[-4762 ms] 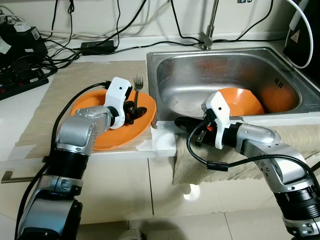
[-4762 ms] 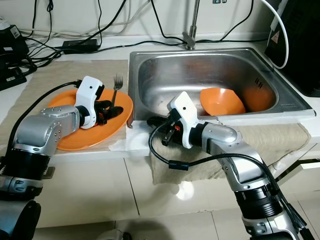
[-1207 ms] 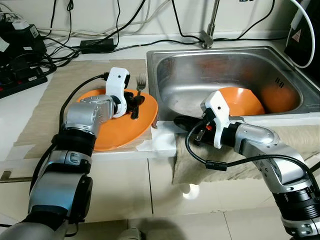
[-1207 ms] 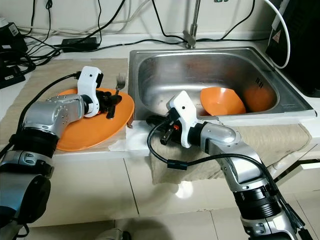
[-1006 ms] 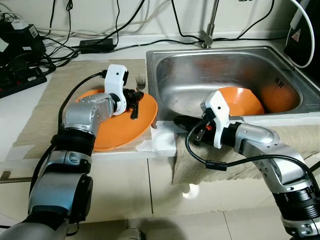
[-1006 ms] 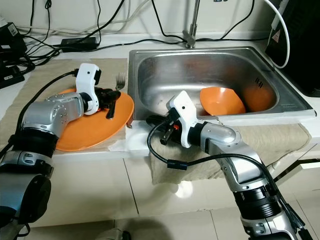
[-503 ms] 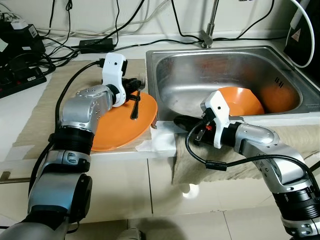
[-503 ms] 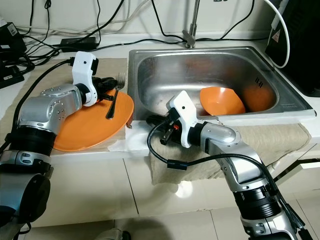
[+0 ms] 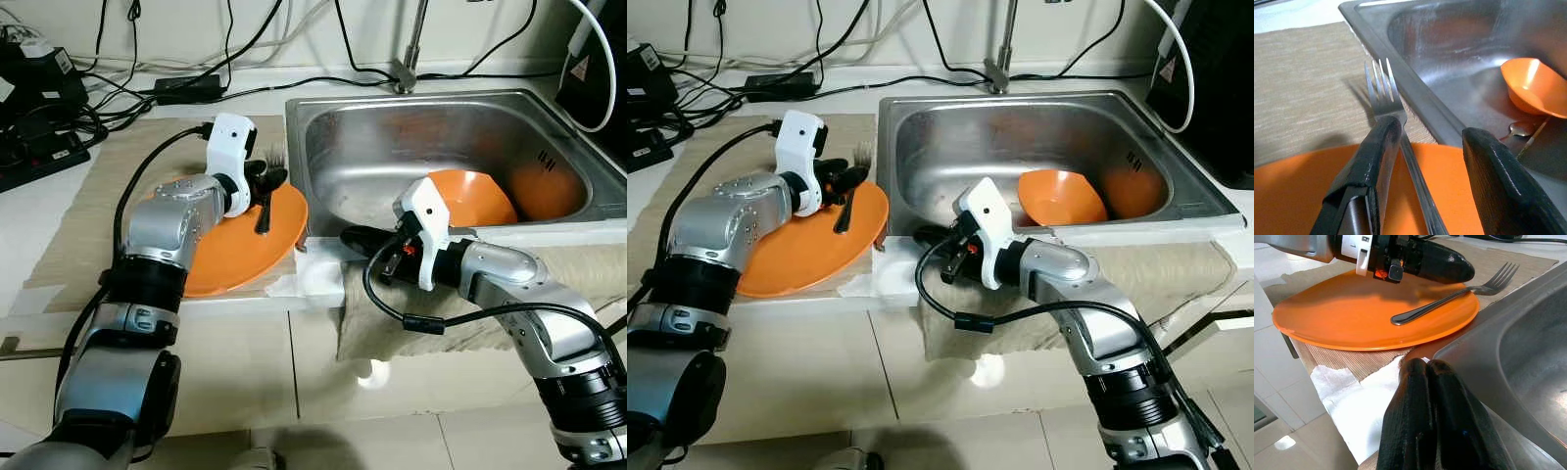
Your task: Kitchen organization
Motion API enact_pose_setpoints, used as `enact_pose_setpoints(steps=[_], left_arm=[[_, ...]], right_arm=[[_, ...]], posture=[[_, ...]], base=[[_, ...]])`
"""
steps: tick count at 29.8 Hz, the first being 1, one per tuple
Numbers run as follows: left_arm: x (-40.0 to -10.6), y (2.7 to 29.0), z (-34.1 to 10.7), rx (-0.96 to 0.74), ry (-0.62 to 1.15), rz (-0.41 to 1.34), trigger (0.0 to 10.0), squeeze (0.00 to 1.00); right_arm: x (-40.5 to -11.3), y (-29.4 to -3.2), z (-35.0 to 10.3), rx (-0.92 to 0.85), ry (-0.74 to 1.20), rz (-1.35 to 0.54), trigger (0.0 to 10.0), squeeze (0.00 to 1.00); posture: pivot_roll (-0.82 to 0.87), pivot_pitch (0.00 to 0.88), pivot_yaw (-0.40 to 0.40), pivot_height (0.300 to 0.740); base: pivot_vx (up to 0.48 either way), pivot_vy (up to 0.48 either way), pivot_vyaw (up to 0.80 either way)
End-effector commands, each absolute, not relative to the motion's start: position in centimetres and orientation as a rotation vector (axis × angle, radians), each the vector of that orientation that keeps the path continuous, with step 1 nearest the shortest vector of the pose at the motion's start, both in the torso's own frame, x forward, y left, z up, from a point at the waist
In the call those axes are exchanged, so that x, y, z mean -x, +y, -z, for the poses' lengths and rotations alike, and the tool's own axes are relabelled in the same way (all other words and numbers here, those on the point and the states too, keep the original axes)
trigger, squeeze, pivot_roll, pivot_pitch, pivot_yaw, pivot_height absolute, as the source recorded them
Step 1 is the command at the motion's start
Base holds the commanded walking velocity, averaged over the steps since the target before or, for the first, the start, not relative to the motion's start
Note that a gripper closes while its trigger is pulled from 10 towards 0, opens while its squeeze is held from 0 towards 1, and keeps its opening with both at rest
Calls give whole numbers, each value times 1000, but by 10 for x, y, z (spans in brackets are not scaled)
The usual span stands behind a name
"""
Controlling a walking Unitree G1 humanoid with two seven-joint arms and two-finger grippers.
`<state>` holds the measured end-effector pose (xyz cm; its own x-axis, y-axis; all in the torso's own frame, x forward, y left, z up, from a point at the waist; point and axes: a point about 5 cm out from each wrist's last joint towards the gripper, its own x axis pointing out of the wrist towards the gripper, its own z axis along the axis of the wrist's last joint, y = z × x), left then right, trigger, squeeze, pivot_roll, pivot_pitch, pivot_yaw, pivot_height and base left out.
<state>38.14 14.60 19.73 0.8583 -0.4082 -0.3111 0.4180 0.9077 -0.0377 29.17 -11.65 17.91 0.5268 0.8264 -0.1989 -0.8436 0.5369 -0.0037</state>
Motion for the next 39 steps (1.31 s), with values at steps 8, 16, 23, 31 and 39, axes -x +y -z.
enact_pose_setpoints(steps=[8,16,23,31,39], left_arm=[[-377,146,-191,-66,348,434,10000,1000],[-376,148,-186,-69,385,428,10000,1000],[-376,149,-185,-80,408,424,10000,1000],[-371,161,-169,-88,522,408,10000,0],[-369,167,-161,-54,590,399,10000,0]], right_arm=[[-293,-117,-179,111,180,-994,10000,0],[-292,-118,-180,118,181,-996,10000,0],[-292,-119,-180,119,183,-996,10000,0],[-292,-119,-180,120,183,-996,10000,0],[-293,-119,-181,120,182,-995,10000,0]], posture=[[50,21,39,740],[47,13,37,740],[47,9,36,740],[47,10,36,740],[50,13,33,740]], base=[[0,0,0],[0,0,0],[0,0,0],[0,0,0],[0,0,0]])
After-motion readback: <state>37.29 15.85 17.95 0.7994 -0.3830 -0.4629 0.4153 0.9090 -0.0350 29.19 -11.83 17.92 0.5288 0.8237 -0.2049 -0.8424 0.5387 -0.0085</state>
